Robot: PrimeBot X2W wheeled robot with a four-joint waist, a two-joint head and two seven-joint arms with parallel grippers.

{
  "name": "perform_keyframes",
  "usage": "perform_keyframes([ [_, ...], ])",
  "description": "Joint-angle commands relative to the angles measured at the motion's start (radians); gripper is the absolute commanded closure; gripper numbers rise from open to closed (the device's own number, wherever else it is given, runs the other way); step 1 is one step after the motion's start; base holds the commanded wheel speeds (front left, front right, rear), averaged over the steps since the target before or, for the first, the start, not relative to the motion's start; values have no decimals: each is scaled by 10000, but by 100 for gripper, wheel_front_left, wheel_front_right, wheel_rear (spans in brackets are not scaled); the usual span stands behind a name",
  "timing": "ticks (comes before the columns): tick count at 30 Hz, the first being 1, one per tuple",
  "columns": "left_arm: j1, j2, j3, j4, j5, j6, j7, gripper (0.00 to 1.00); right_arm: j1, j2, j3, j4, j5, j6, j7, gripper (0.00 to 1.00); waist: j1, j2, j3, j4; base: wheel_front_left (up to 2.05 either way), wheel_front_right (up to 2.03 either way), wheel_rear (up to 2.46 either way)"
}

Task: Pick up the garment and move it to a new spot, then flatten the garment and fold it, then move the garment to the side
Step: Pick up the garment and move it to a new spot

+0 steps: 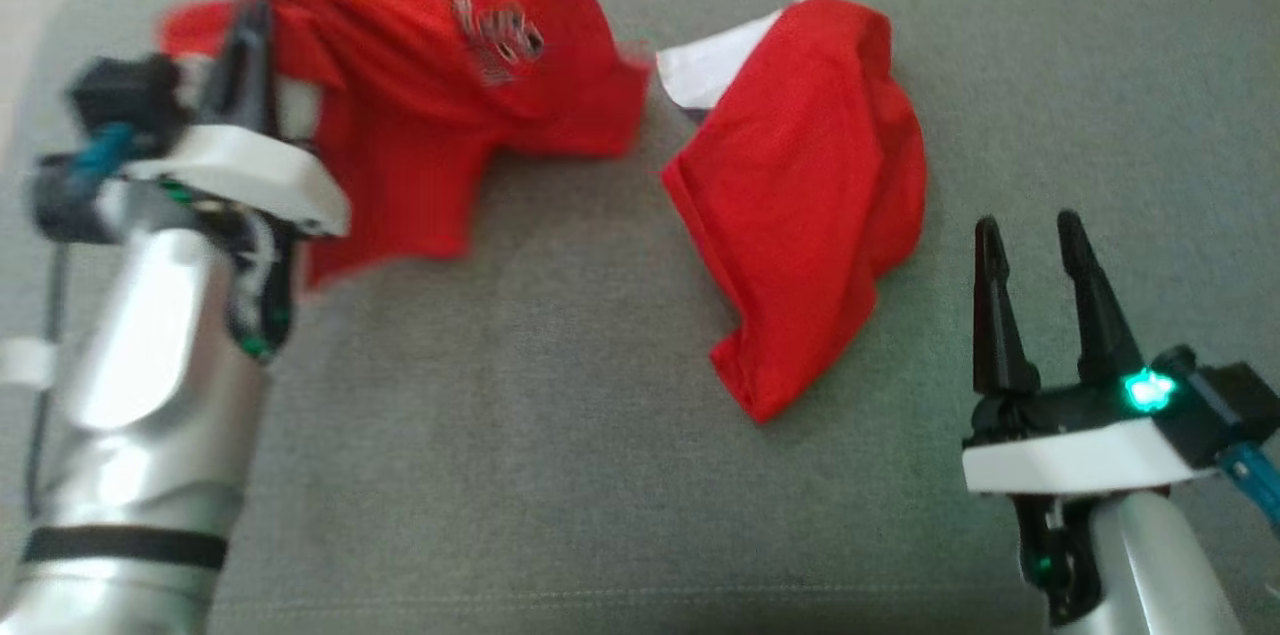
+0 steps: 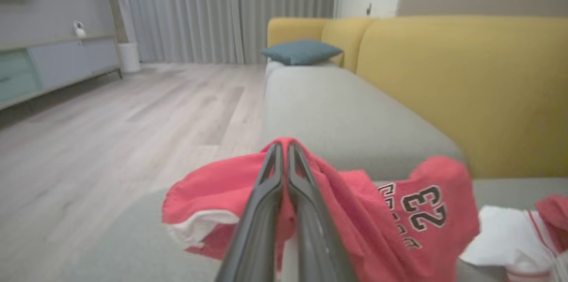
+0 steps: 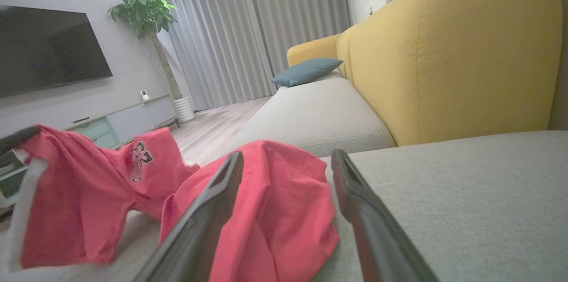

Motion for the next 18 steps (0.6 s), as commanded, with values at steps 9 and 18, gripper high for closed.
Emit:
perform_keyframes([
  [9, 1000, 1836, 1321, -3007, -10, 263, 16, 100, 347, -54, 200, -210, 186, -6, -107, 0, 0, 0, -845, 811, 0, 0, 0],
  [18, 1690, 2715, 1848, -4854, 166, 806, 398, 100, 506, -54, 280, -202, 195, -6, -107, 0, 0, 0, -1069, 1045, 0, 0, 0],
])
